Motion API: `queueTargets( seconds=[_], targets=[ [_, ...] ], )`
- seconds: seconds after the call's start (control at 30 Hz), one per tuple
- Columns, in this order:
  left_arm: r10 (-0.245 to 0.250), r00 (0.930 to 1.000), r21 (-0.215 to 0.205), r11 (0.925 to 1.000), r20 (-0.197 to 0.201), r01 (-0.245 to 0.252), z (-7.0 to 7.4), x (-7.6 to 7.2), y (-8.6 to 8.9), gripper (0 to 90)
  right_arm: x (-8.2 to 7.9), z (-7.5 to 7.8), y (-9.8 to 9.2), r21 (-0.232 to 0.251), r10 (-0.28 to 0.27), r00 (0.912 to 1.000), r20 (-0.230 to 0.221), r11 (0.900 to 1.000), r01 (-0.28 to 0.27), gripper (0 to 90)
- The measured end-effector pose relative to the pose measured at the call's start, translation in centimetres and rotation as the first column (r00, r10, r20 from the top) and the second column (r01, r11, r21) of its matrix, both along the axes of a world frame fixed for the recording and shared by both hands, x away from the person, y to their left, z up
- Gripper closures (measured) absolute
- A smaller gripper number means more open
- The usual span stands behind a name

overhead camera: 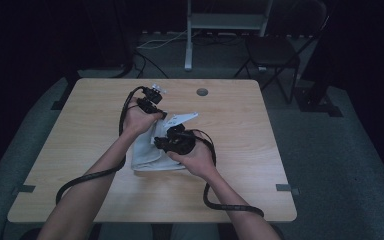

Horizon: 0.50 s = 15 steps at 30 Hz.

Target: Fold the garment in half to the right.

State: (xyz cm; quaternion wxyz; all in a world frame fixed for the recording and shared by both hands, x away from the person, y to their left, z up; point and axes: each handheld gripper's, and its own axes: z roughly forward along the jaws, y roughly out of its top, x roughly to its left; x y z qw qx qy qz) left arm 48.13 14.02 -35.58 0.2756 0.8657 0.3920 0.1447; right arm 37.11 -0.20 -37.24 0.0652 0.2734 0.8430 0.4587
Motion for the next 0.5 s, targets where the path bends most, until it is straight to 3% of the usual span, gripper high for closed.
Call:
queueTargets(
  seconds=[0.5],
  targets=[
    [-0.019,0.9997,0.012,0.9997,-0.013,0.019,-0.6,0.0,-0.9,84.3,-0.1,-1.2,-0.9,0.007,-0.014,0.9995,-0.027,1.000,0.015,81.1]
  ],
)
